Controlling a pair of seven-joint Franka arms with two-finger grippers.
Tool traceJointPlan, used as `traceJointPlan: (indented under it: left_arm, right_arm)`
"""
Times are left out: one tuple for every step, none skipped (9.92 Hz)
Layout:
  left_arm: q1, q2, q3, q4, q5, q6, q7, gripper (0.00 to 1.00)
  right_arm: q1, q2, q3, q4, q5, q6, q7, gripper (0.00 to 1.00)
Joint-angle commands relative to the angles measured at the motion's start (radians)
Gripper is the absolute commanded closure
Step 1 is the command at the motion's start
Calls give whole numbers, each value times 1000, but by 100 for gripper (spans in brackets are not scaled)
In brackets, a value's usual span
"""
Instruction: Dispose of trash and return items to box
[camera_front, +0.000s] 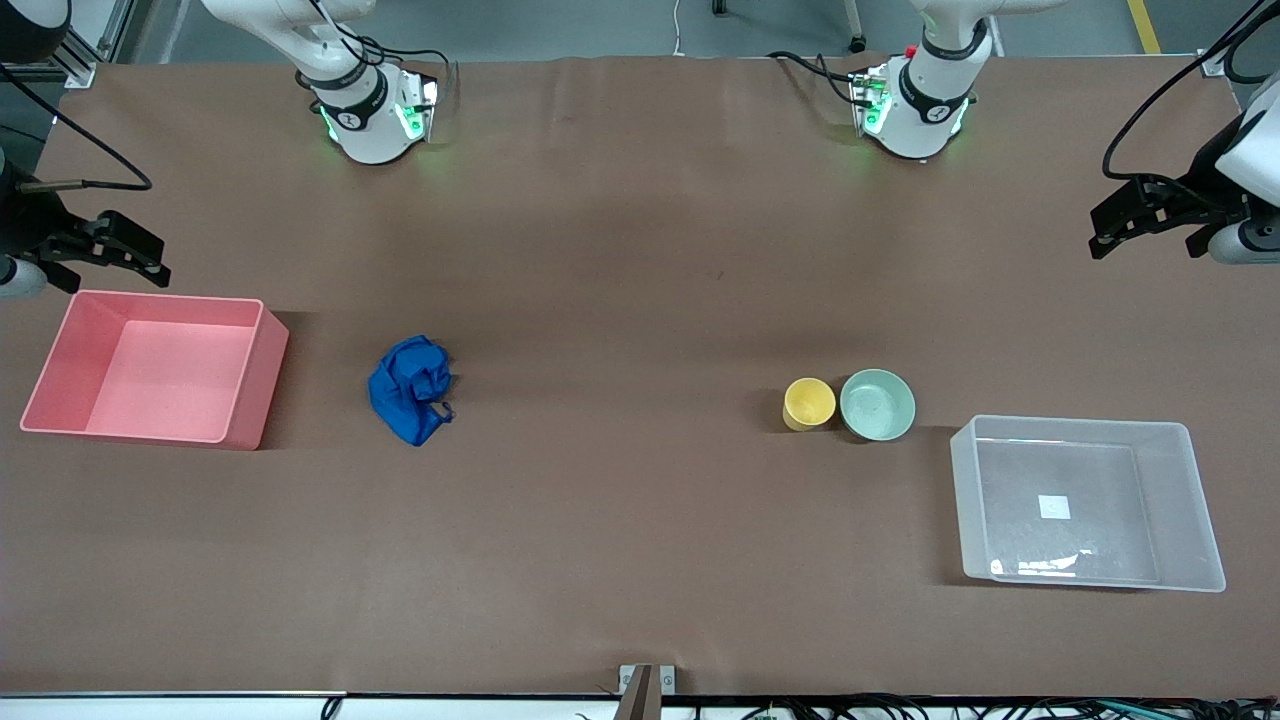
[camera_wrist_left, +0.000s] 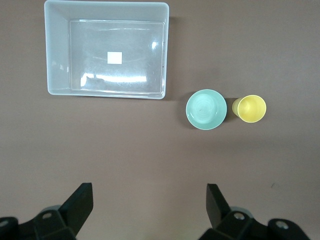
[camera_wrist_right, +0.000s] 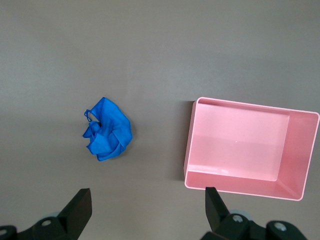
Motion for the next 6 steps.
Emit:
traceJointPlan:
  left_arm:
    - [0, 20, -2, -2, 20, -14, 3, 0]
    - [0, 26, -4, -1, 20, -14, 1, 0]
    - [-2, 50, -2, 8, 20, -12, 0, 0]
    - [0, 99, -4, 57, 22, -12, 6, 0]
    - [-2, 125, -4, 71, 22, -6, -14, 0]
    - [-8, 160, -4, 67, 22, 26, -28, 0]
  right_arm:
    - [-4, -14, 2, -16, -2, 1, -4, 0]
    - [-3, -14, 2, -16, -2, 1, -4, 0]
    - [-4, -14, 2, -16, -2, 1, -4, 0]
    - [-4, -14, 2, -16, -2, 1, -4, 0]
    - [-4, -14, 2, -16, -2, 1, -4, 0]
    - [-4, -14, 2, -16, -2, 1, -4, 0]
